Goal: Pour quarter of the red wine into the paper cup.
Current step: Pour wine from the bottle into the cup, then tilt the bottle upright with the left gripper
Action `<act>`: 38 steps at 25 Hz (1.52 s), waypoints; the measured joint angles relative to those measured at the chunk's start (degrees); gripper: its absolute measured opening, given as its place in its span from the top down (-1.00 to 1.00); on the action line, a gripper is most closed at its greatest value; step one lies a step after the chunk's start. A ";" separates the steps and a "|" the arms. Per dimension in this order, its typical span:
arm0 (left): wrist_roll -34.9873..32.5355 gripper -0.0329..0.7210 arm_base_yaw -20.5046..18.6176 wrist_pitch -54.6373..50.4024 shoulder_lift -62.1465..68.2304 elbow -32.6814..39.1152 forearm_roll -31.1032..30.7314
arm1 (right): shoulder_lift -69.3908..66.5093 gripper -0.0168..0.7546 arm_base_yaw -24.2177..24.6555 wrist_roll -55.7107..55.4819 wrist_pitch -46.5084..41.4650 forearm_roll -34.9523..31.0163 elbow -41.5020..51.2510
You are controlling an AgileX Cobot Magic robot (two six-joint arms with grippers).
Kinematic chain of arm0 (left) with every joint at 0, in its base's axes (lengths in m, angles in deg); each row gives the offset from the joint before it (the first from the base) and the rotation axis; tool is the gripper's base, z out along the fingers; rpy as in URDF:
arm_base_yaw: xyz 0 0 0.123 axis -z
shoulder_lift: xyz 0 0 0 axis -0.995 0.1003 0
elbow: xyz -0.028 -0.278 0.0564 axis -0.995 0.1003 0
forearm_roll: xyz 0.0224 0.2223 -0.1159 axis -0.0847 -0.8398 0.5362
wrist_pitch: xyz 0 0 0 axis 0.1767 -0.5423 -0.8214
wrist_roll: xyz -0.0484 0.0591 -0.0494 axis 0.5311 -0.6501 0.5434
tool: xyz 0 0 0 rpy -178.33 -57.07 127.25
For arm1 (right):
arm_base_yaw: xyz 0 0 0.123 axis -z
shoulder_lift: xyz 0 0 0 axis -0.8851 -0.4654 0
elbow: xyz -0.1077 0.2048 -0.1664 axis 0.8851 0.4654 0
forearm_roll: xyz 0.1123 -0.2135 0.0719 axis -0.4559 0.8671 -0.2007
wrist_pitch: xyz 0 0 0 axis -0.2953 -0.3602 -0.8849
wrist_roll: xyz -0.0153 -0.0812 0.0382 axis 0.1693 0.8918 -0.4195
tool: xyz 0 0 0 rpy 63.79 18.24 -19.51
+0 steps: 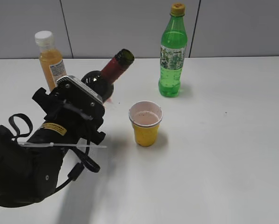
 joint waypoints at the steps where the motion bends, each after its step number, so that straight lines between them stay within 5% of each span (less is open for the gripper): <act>1: -1.34 -0.50 0.15 0.05 0.00 0.00 0.80 | 0.00 -0.58 0.00 0.00 0.00 0.00 0.00; 13: -19.82 -0.50 0.22 0.22 0.00 0.40 4.62 | 0.00 -0.58 0.00 0.00 -0.06 0.00 0.00; 38: -29.50 -0.50 -3.15 0.22 0.00 0.46 3.17 | 0.00 -0.58 0.00 0.00 0.00 0.00 0.00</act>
